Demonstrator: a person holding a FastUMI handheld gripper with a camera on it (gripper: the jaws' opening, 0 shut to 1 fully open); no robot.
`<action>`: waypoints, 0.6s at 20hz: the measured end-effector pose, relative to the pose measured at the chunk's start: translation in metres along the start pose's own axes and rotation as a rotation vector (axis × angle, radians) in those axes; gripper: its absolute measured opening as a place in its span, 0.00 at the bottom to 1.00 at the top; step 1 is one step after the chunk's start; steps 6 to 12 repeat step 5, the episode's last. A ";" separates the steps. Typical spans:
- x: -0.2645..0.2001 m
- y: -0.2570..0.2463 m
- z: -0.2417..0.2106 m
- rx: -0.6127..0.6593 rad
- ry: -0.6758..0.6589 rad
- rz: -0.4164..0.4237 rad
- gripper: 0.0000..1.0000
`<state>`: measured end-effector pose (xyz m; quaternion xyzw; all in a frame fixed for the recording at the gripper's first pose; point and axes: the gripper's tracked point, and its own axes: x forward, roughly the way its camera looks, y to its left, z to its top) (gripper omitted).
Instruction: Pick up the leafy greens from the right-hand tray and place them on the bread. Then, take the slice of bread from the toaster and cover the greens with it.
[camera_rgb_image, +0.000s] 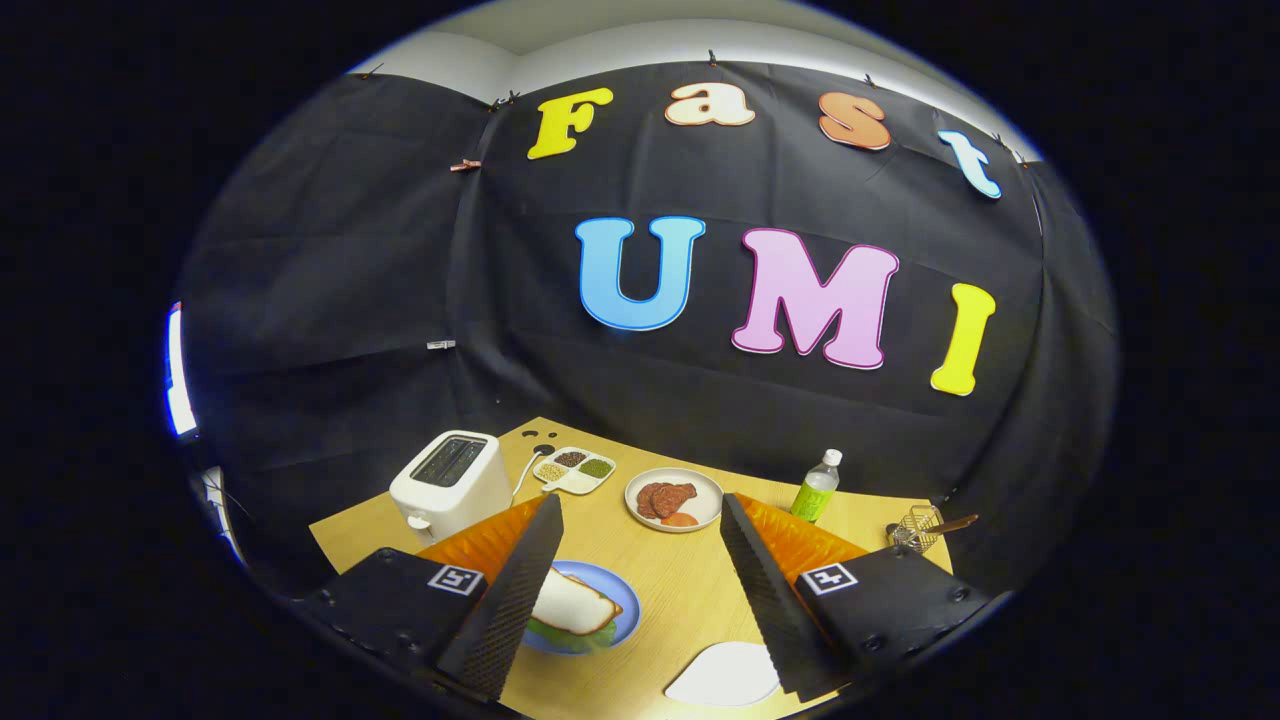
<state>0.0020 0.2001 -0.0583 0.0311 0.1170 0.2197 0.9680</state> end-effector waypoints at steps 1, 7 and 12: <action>-0.001 -0.006 -0.001 0.003 0.000 -0.004 0.99; 0.001 -0.017 -0.006 0.027 -0.002 -0.018 0.99; 0.001 -0.017 -0.006 0.027 -0.002 -0.018 0.99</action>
